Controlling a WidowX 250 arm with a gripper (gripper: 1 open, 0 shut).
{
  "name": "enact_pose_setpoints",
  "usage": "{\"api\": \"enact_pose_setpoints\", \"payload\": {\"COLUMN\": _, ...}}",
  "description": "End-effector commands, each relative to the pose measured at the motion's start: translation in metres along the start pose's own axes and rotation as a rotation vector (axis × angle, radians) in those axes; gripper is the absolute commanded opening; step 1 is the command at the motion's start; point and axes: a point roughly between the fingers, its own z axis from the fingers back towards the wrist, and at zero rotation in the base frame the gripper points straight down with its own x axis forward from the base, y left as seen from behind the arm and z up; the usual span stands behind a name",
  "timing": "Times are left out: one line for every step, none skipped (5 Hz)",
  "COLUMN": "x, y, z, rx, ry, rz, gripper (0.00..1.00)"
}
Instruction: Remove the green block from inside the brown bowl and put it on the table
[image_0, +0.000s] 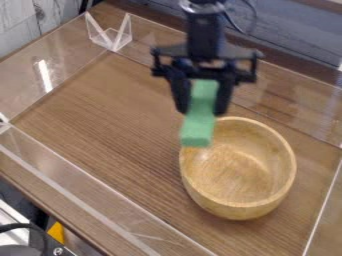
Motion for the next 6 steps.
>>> {"api": "enact_pose_setpoints", "payload": {"x": 0.003, "y": 0.019, "z": 0.015, "rx": 0.007, "ry": -0.064, "rz": -0.062, "gripper": 0.00}}
{"api": "enact_pose_setpoints", "payload": {"x": -0.007, "y": 0.023, "z": 0.011, "rx": 0.029, "ry": -0.076, "rz": -0.083, "gripper": 0.00}}
{"api": "enact_pose_setpoints", "payload": {"x": -0.012, "y": 0.014, "z": 0.010, "rx": 0.042, "ry": -0.087, "rz": -0.090, "gripper": 0.00}}
{"api": "enact_pose_setpoints", "payload": {"x": -0.018, "y": 0.018, "z": 0.014, "rx": 0.058, "ry": -0.104, "rz": -0.108, "gripper": 0.00}}
{"api": "enact_pose_setpoints", "payload": {"x": -0.025, "y": 0.020, "z": 0.019, "rx": 0.069, "ry": -0.114, "rz": -0.120, "gripper": 0.00}}
{"api": "enact_pose_setpoints", "payload": {"x": -0.024, "y": 0.014, "z": 0.013, "rx": 0.081, "ry": -0.121, "rz": -0.146, "gripper": 0.00}}
